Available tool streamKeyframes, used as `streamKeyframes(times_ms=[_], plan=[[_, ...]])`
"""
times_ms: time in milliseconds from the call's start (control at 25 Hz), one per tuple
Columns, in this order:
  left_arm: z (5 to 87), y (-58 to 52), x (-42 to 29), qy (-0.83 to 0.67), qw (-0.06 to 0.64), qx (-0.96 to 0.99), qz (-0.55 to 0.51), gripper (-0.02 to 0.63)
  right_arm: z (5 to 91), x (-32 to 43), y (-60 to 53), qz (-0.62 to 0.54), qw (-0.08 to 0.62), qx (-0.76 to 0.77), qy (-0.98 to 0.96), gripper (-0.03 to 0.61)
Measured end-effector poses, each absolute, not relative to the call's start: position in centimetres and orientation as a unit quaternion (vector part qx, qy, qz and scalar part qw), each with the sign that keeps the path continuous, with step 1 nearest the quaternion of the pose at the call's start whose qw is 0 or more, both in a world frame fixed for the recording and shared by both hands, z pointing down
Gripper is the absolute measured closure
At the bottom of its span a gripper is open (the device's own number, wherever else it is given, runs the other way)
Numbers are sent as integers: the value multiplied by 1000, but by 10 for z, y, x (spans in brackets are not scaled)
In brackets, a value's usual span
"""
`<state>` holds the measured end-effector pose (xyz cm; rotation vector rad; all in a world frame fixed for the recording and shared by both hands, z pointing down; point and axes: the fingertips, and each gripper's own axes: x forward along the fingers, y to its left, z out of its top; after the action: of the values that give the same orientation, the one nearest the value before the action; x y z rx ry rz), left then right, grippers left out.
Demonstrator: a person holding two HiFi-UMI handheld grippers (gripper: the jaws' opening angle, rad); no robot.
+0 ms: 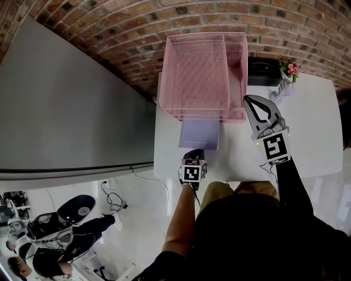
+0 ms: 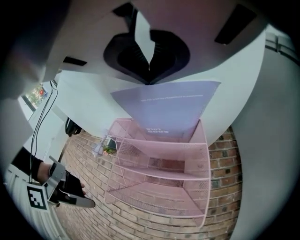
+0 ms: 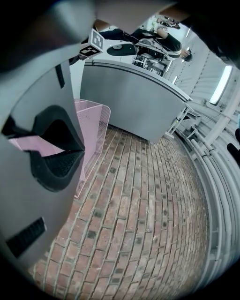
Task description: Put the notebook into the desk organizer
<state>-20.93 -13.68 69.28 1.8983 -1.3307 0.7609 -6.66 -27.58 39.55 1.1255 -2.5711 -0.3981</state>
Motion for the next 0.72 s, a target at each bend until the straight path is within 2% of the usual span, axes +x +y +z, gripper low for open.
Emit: streamKeyframes(times_ms=[720], plan=[[705, -179, -207, -507, 334, 734, 306, 598, 404, -64, -277, -134, 164, 398, -893, 557]])
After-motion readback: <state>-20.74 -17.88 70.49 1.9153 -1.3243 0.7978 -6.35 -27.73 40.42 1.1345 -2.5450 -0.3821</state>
